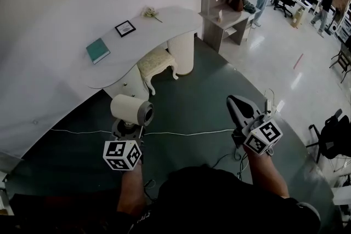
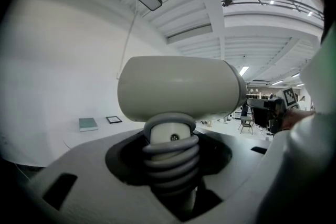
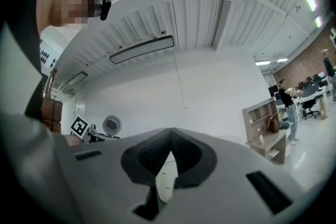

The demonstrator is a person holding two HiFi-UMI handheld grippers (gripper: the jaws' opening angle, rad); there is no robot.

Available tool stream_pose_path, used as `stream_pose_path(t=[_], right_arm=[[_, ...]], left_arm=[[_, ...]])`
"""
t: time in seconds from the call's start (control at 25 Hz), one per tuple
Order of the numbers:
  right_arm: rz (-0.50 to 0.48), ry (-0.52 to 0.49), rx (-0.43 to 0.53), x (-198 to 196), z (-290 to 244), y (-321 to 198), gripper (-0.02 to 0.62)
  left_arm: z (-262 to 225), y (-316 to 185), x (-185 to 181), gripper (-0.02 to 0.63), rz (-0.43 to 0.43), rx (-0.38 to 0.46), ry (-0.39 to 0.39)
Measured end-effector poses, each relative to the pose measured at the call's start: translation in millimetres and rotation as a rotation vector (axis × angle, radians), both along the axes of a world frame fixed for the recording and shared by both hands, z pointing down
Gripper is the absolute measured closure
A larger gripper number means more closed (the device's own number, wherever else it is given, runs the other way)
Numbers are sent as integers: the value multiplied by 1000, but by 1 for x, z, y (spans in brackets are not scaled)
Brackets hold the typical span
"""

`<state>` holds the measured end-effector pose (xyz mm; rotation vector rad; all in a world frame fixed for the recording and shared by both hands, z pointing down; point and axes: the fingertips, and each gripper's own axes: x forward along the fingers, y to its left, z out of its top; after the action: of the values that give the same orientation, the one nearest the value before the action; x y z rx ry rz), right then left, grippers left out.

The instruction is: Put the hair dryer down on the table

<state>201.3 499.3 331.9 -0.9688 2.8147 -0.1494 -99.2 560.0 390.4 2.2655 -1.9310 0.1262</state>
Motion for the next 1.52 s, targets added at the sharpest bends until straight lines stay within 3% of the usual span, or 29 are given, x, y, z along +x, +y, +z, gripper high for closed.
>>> stream_pose_path(t=[0.44,0.8,1.2,1.52], right_arm=[[-30,20,-64,68,30,-11,591],[-29,39,-90,85,44,-29,589],[-1,106,-113,39,50,-116,589],[-41,119,-103,-58,37,-203,591]], left_arm=[[16,-4,53,394,-45,-56,20],[29,-40,87,394,9,-71,51],[46,-147,47,394,49,-56,73],[45,-237,-19,394,89,-50,58]])
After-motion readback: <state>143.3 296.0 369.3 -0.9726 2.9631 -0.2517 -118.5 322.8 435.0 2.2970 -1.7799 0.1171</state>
